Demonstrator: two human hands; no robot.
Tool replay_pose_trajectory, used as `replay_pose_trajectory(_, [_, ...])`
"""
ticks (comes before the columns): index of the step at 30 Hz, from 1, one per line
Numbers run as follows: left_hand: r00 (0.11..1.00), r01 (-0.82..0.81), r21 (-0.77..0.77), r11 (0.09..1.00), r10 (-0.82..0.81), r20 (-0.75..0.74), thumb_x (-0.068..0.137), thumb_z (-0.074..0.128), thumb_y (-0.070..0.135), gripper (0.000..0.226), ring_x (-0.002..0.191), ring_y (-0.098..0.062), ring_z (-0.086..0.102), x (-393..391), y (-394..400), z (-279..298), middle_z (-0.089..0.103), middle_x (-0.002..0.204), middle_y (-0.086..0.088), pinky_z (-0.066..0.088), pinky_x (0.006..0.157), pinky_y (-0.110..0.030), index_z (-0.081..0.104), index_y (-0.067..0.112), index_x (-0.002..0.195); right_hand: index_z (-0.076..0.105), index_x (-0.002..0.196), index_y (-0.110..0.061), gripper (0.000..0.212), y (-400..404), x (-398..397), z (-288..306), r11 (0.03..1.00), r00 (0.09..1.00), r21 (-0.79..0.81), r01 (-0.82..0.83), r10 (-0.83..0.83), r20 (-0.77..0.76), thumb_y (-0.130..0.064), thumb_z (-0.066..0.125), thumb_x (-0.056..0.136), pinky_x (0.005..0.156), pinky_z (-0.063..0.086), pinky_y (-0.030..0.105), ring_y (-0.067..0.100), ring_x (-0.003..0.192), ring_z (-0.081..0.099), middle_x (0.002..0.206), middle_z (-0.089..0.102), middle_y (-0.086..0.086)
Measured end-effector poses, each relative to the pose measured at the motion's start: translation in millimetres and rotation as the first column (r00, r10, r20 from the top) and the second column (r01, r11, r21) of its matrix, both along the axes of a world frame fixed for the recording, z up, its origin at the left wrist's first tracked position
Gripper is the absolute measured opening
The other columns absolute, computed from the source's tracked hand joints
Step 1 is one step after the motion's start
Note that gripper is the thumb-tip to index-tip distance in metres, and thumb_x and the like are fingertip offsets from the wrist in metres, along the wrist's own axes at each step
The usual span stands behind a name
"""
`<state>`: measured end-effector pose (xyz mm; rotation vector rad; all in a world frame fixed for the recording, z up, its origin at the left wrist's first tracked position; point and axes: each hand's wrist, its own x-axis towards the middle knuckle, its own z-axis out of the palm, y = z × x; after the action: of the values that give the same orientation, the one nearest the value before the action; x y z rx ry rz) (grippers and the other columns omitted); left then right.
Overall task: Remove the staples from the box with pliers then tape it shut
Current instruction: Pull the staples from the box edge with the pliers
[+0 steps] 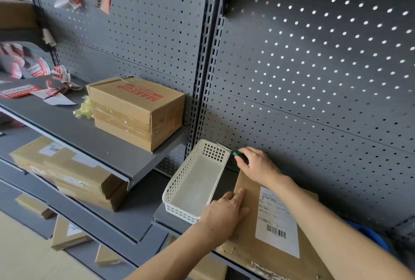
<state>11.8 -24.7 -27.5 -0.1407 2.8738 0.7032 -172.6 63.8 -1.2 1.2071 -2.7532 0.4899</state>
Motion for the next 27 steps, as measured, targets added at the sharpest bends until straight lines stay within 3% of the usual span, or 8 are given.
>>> replay_pose_trajectory(8, [1.000, 0.005, -0.005, 1.000, -0.005, 0.008, 0.104, 0.033, 0.052, 0.062, 0.125, -0.035, 0.056, 1, 0, 4, 0.032, 0.159, -0.007, 0.049, 0.102, -0.046, 0.012, 0.029, 0.159, 0.061, 0.134, -0.007, 0.043, -10, 0, 0, 0.996, 1.000, 0.085, 0.013, -0.015, 0.027, -0.038, 0.052, 0.106, 0.098, 0.053, 0.046, 0.031, 0.116, 0.063, 0.130, 0.065, 0.010])
replay_pose_trajectory(16, [1.000, 0.000, 0.019, 1.000, 0.000, 0.007, 0.104, 0.033, 0.053, 0.062, 0.126, -0.034, 0.055, 2, 0, 3, 0.034, 0.157, -0.004, 0.048, 0.102, -0.047, 0.014, 0.030, 0.158, 0.058, 0.136, -0.016, 0.052, -10, 1, 3, 0.991, 0.998, 0.130, 0.032, -0.040, 0.056, -0.054, 0.055, 0.101, 0.099, 0.052, 0.044, 0.026, 0.117, 0.060, 0.131, 0.060, 0.003])
replay_pose_trajectory(27, [1.000, -0.005, 0.043, 0.999, 0.005, 0.008, 0.104, 0.033, 0.054, 0.062, 0.128, -0.032, 0.053, 1, -1, 4, 0.033, 0.158, -0.003, 0.047, 0.103, -0.045, 0.014, 0.032, 0.159, 0.061, 0.133, -0.016, 0.045, -8, 9, 11, 0.994, 0.998, 0.091, 0.053, -0.055, 0.015, -0.049, 0.055, 0.102, 0.090, 0.054, 0.038, 0.023, 0.110, 0.062, 0.126, 0.061, 0.000])
